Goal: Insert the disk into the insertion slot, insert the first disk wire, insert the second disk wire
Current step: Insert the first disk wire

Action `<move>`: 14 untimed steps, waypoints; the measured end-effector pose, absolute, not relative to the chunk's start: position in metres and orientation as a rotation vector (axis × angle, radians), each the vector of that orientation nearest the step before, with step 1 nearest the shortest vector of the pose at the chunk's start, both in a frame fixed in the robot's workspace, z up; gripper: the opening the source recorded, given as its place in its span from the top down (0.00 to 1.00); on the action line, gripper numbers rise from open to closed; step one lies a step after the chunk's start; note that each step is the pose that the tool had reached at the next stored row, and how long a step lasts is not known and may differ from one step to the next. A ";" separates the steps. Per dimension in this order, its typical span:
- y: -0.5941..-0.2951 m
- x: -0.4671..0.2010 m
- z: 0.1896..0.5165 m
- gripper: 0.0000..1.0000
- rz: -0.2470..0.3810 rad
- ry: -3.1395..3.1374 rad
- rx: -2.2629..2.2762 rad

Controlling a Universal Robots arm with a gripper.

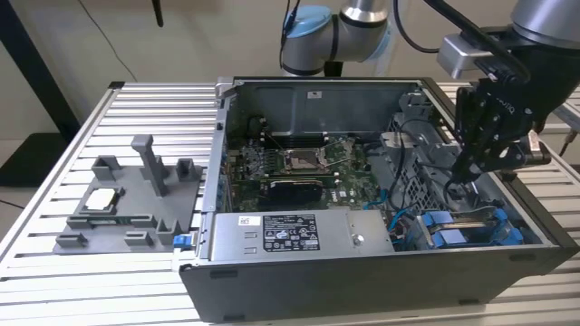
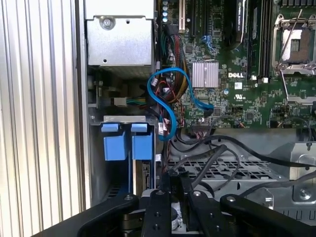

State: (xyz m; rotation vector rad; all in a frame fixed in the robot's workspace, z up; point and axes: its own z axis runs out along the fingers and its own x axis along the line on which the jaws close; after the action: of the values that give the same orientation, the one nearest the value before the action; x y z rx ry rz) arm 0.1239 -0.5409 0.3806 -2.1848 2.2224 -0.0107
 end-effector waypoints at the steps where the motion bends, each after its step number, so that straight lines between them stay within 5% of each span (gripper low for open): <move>1: -0.541 0.125 0.380 0.81 -0.010 2.225 -2.187; 14: -0.543 0.142 0.373 0.81 0.003 2.250 -2.213</move>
State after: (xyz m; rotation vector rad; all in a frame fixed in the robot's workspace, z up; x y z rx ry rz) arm 0.1422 -0.5434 0.3731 -2.2127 2.2504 0.0033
